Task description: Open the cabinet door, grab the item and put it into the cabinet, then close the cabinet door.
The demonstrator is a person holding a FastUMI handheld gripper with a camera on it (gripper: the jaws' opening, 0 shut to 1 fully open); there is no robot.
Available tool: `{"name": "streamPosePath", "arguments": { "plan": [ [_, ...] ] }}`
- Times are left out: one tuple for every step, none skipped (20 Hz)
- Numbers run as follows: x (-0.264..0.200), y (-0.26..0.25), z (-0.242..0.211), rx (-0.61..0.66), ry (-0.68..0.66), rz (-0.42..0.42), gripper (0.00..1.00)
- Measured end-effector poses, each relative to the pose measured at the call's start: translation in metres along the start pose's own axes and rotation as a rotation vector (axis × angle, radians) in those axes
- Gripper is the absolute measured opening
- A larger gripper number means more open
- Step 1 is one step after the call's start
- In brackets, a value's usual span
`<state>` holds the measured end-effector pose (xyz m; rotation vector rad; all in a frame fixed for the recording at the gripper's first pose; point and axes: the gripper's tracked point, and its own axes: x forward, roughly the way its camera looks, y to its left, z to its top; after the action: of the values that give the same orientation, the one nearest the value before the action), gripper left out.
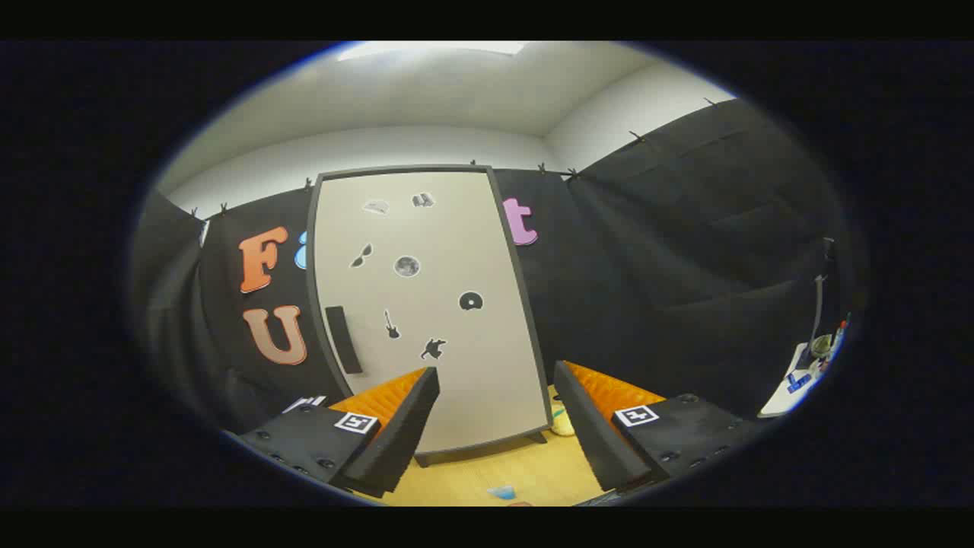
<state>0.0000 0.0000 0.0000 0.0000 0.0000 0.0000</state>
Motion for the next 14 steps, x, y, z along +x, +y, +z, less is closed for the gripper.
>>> {"name": "streamPosePath", "arguments": {
  "plan": [
    [-0.002, 0.003, -0.002, -0.004, 0.008, 0.007, 0.98],
    [-0.002, 0.004, -0.002, -0.010, 0.018, 0.013, 0.98],
    [-0.003, 0.006, -0.002, -0.015, 0.024, 0.017, 0.98],
    [-0.004, 0.009, -0.002, -0.022, 0.025, 0.022, 0.98],
    [-0.004, 0.009, -0.001, -0.034, 0.024, 0.024, 0.98],
    [-0.004, 0.010, 0.001, -0.047, 0.018, 0.023, 0.98],
    [-0.006, 0.009, 0.005, -0.059, 0.009, 0.021, 0.98],
    [-0.007, 0.009, 0.008, -0.070, 0.000, 0.020, 0.97],
    [-0.008, 0.010, 0.011, -0.077, -0.006, 0.020, 0.97],
    [-0.008, 0.011, 0.012, -0.081, -0.008, 0.021, 0.97],
    [-0.009, 0.012, 0.013, -0.085, -0.006, 0.024, 0.98],
    [-0.008, 0.014, 0.014, -0.088, -0.007, 0.027, 0.98],
    [-0.008, 0.014, 0.014, -0.093, -0.007, 0.027, 0.98],
    [-0.008, 0.014, 0.014, -0.099, -0.007, 0.023, 0.98]
  ]
}}
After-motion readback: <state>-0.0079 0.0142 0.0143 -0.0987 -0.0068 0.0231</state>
